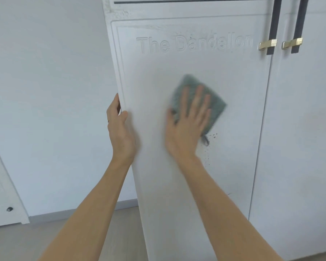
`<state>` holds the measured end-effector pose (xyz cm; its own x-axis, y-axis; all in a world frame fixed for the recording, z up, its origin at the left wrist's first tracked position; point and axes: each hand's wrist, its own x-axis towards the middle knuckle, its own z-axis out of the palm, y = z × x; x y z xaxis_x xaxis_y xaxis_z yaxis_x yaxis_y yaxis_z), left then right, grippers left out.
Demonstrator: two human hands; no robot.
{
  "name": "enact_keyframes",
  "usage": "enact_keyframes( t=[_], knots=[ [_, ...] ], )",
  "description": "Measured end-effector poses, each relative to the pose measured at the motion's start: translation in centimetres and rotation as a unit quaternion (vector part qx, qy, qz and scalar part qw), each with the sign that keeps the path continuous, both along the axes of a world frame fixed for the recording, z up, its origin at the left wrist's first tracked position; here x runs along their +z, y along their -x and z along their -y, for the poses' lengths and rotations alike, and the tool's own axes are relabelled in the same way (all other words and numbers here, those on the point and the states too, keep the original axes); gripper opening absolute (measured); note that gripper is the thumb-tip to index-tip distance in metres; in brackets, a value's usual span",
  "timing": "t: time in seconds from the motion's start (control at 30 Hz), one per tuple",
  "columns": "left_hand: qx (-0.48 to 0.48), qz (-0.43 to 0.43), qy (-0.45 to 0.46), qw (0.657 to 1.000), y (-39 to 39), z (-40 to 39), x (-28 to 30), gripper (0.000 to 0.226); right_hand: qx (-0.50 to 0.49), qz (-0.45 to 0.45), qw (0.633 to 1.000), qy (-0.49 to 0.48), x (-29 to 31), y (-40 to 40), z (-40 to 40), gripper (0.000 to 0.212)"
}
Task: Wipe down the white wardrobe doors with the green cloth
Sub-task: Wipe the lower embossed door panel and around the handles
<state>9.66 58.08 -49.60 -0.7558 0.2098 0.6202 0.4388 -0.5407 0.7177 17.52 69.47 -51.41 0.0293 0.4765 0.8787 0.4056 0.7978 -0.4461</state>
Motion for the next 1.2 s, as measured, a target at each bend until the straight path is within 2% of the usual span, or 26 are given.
enact_keyframes(
  t=[0.1, 0.17, 0.23, 0.3, 0.4, 0.47, 0.6, 0.63, 0.7, 0.8, 0.9, 0.97, 1.03, 1.1, 1.2],
  knots=[
    [-0.011, -0.016, 0.003, 1.0, 0.2, 0.5, -0.1, 0.055, 0.081, 0.179, 0.966, -0.167, -3.3, 1.9, 4.0, 0.064],
    [-0.005, -0.027, 0.013, 1.0, 0.2, 0.7, -0.3, 0.054, 0.112, 0.228, 0.938, -0.238, -4.0, 1.2, 3.2, 0.059],
    [0.006, -0.038, 0.038, 0.999, 0.2, 0.9, -0.4, 0.058, 0.118, 0.233, 0.93, -0.259, -3.5, -0.3, 0.6, 0.055],
    [0.018, -0.055, 0.068, 0.996, 0.1, 0.8, -0.7, 0.064, 0.094, 0.19, 0.956, -0.202, -3.1, -2.5, -3.0, 0.056],
    [0.022, -0.077, 0.093, 0.992, -0.5, 0.6, -1.4, 0.067, 0.043, 0.072, 0.996, -0.017, -3.2, -6.5, -7.6, 0.063],
    [0.023, -0.09, 0.099, 0.991, -0.7, 0.3, -1.7, 0.068, 0.051, -0.002, 0.996, 0.069, -3.2, -7.6, -8.4, 0.061],
    [0.015, -0.116, 0.12, 0.986, -0.3, 0.1, -1.8, 0.073, 0.019, -0.086, 0.986, 0.138, -2.0, -5.0, -5.5, 0.064],
    [0.015, -0.12, 0.124, 0.985, -0.2, 0.0, -1.8, 0.073, 0.012, -0.068, 0.991, 0.116, -2.1, -3.9, -4.2, 0.064],
    [0.003, -0.118, 0.118, 0.986, 0.0, 0.2, -1.6, 0.074, 0.024, 0.027, 0.999, 0.007, -3.2, -1.5, -1.1, 0.063],
    [-0.026, -0.114, 0.099, 0.988, 0.1, 0.6, -1.7, 0.068, 0.085, 0.189, 0.968, -0.143, -6.6, 1.2, 3.5, 0.064],
    [-0.035, -0.117, 0.098, 0.988, -0.2, 0.9, -1.8, 0.062, 0.126, 0.244, 0.935, -0.226, -8.0, 0.5, 2.9, 0.059],
    [-0.041, -0.115, 0.104, 0.987, -0.2, 1.0, -1.7, 0.069, 0.122, 0.237, 0.934, -0.236, -7.5, -1.1, -0.1, 0.056],
    [-0.047, -0.107, 0.111, 0.987, -0.2, 1.1, -1.6, 0.076, 0.083, 0.18, 0.967, -0.161, -7.3, -3.2, -3.8, 0.061],
    [-0.044, -0.103, 0.111, 0.987, -0.4, 1.1, -1.5, 0.079, 0.039, 0.093, 0.995, -0.026, -7.5, -5.6, -6.8, 0.064],
    [-0.039, -0.101, 0.115, 0.987, -0.4, 1.0, -1.7, 0.082, 0.047, -0.029, 0.988, 0.143, -7.4, -7.5, -8.3, 0.063]
  ],
)
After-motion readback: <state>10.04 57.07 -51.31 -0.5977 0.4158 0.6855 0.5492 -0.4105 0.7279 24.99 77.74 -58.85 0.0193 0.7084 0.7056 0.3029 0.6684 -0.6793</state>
